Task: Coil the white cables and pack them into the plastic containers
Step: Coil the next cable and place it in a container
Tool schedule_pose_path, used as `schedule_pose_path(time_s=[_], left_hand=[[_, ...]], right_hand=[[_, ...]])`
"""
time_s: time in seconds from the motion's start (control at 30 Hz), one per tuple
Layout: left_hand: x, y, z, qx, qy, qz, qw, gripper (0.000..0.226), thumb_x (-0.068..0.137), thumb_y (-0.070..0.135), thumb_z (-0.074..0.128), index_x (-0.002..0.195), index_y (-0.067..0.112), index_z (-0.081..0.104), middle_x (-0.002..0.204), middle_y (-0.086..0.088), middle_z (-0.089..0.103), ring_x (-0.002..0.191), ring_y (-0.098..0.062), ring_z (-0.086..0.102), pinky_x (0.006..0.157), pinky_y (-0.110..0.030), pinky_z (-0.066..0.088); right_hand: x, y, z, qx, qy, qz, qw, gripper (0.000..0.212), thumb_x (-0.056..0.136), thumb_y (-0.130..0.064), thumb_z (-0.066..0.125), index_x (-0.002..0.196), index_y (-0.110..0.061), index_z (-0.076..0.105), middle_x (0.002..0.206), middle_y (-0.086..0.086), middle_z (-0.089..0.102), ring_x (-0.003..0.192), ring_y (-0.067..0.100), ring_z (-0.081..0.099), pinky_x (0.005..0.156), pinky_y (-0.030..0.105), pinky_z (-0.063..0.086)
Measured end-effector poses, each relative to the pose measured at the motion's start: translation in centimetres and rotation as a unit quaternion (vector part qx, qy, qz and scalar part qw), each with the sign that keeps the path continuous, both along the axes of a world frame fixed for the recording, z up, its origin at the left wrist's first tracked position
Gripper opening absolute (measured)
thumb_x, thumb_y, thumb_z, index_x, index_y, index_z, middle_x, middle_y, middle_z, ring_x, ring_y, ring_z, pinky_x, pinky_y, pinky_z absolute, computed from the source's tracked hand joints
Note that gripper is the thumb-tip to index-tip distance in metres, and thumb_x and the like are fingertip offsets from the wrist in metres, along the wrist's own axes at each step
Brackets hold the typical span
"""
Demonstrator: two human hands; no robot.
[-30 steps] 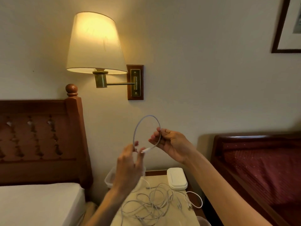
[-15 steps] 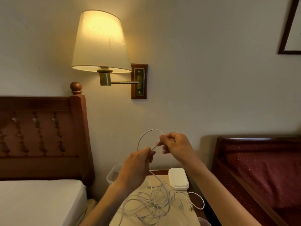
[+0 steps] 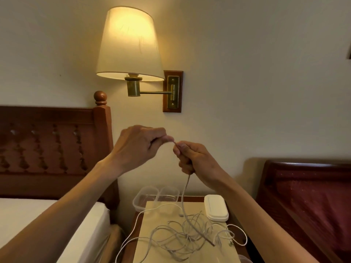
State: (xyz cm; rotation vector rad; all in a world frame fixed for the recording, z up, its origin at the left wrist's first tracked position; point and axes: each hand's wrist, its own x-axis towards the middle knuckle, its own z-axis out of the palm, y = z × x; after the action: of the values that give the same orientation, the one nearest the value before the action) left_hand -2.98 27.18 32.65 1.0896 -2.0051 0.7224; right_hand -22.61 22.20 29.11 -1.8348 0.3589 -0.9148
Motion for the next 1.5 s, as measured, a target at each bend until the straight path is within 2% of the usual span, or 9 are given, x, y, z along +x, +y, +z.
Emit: schedule_pose_path(time_s=[0.23,0.4,0.47,0.6,0.73,0.93,1.17,1.33,1.5], left_hand=[[9.5,0.5,3.7,-0.017,0.189,0.141,0.972,0.032,0.098,0.038,0.047,0.108,0.019,0.071,0.09,-0.007,0.073,0.075,-0.021,0.066,0.068,-0.036,0.055],[9.1,-1.5,0.8,0.318,0.082,0.384,0.863,0.039,0.101,0.039,0.043,0.138,0.032,0.048,0.14,-0.008,0.05,0.129,-0.032,0.042,0.103,-0.053,0.034],[5.6,-1.4,-0.4,0.277,0.127,0.236,0.923,0.051,0.101,0.036,0.042,0.15,0.025,0.031,0.15,-0.006,0.039,0.139,-0.027,0.034,0.112,-0.049,0.027],[-2.3,0.5,-2.0,0.243,0.2,-0.062,0.947,0.049,0.099,0.038,0.036,0.144,0.02,0.04,0.113,0.009,0.063,0.106,0.003,0.058,0.092,-0.011,0.041],[-2.2,0.5,-2.0,0.148,0.164,-0.047,0.974,0.014,0.099,0.022,0.05,0.09,0.025,0.06,0.078,0.021,0.054,0.077,0.005,0.057,0.067,-0.005,0.039],[5.3,2.3,3.4,0.01,0.326,0.118,0.938,0.023,0.1,0.015,0.048,0.086,0.01,0.066,0.078,0.005,0.063,0.067,-0.001,0.055,0.064,-0.022,0.041],[1.5,-0.7,0.7,0.235,0.091,0.144,0.957,0.052,0.102,0.031,0.042,0.151,0.023,0.029,0.15,0.004,0.038,0.139,-0.018,0.033,0.113,-0.036,0.032],[-0.9,-0.4,-0.6,0.211,0.098,-0.05,0.971,0.018,0.101,0.015,0.047,0.095,0.016,0.063,0.071,0.017,0.058,0.068,0.0,0.056,0.064,-0.013,0.04],[2.9,0.8,3.1,0.027,0.295,0.002,0.955,0.021,0.1,0.009,0.044,0.086,0.013,0.058,0.068,0.003,0.053,0.054,-0.004,0.044,0.054,-0.012,0.035]], right_hand=[[-4.5,-1.7,-4.5,0.065,0.049,-0.047,0.996,0.034,0.101,-0.03,0.037,0.074,-0.014,0.049,0.056,-0.003,0.029,0.046,0.01,0.023,0.046,0.029,0.016],[-4.3,-3.3,-4.4,-0.011,0.05,-0.206,0.977,0.04,0.105,-0.022,0.035,0.07,-0.015,0.052,0.051,-0.006,0.037,0.043,0.008,0.03,0.041,0.022,0.025],[-2.2,-3.0,-2.5,-0.123,0.086,-0.243,0.958,0.041,0.104,-0.018,0.039,0.065,-0.021,0.053,0.046,-0.012,0.043,0.043,0.004,0.034,0.045,0.02,0.029],[1.4,-1.7,1.0,-0.261,0.111,-0.24,0.928,0.039,0.102,-0.012,0.044,0.066,-0.019,0.057,0.057,-0.014,0.052,0.054,0.0,0.049,0.054,0.015,0.037],[1.0,-2.2,1.3,-0.195,0.111,-0.189,0.956,0.04,0.104,-0.022,0.04,0.069,-0.018,0.06,0.057,-0.012,0.054,0.053,0.003,0.048,0.054,0.015,0.037],[-5.0,-3.4,-6.7,0.052,0.058,-0.164,0.983,0.038,0.093,-0.041,0.043,0.069,-0.012,0.048,0.052,-0.006,0.038,0.046,0.01,0.031,0.045,0.022,0.025],[-0.6,-3.7,-1.7,-0.114,0.029,-0.25,0.961,0.04,0.103,-0.026,0.04,0.068,-0.016,0.055,0.052,-0.009,0.046,0.045,0.004,0.039,0.048,0.016,0.032],[1.8,-2.7,0.9,-0.156,0.021,-0.189,0.969,0.04,0.105,-0.026,0.037,0.07,-0.02,0.055,0.052,-0.01,0.047,0.048,0.005,0.039,0.05,0.019,0.033],[0.3,-3.3,-5.7,-0.001,-0.003,-0.077,0.997,0.035,0.096,-0.038,0.038,0.074,-0.013,0.048,0.057,-0.004,0.04,0.052,0.013,0.034,0.05,0.023,0.034]])
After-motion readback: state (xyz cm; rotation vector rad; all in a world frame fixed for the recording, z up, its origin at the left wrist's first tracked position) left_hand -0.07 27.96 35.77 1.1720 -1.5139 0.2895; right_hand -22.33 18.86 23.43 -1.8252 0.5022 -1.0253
